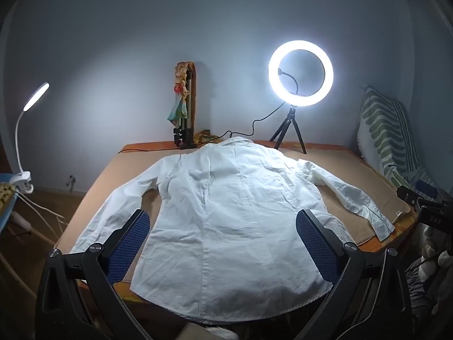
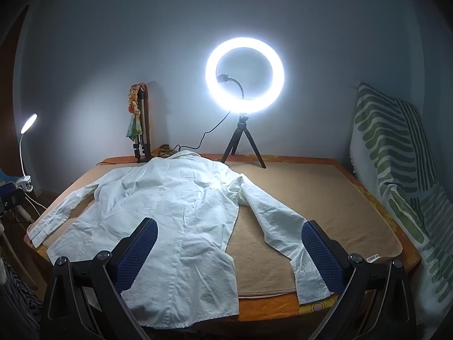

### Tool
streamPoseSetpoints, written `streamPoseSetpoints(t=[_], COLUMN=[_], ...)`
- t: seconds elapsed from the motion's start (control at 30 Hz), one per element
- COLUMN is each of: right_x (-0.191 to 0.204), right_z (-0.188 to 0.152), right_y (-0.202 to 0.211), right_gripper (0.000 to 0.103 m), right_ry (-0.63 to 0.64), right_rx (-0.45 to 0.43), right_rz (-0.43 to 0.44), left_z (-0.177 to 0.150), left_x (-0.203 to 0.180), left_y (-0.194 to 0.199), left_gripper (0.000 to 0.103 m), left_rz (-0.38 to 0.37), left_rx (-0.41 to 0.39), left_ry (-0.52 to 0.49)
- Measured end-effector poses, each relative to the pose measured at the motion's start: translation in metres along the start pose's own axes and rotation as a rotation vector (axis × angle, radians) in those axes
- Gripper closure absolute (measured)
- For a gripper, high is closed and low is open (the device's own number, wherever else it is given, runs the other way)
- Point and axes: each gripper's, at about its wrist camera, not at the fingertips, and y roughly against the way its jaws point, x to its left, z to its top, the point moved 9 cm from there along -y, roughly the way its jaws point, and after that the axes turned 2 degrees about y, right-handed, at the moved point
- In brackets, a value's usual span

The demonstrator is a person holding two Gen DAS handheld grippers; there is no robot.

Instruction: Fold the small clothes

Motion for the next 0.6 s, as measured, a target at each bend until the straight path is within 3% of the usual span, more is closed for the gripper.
streamPoseSetpoints(t=[0.6], right_x=[-0.004], right_z=[-0.003], right_y=[0.001], right_gripper=[0.000], right_ry=[-0.024], right_rx=[0.006], right_rz=[0.005], left_z=[0.002], left_x=[0.005], left_y=[0.005], left_gripper=[0.001], left_rz=[0.012], left_rx=[-0.009], left_ry=[0.022])
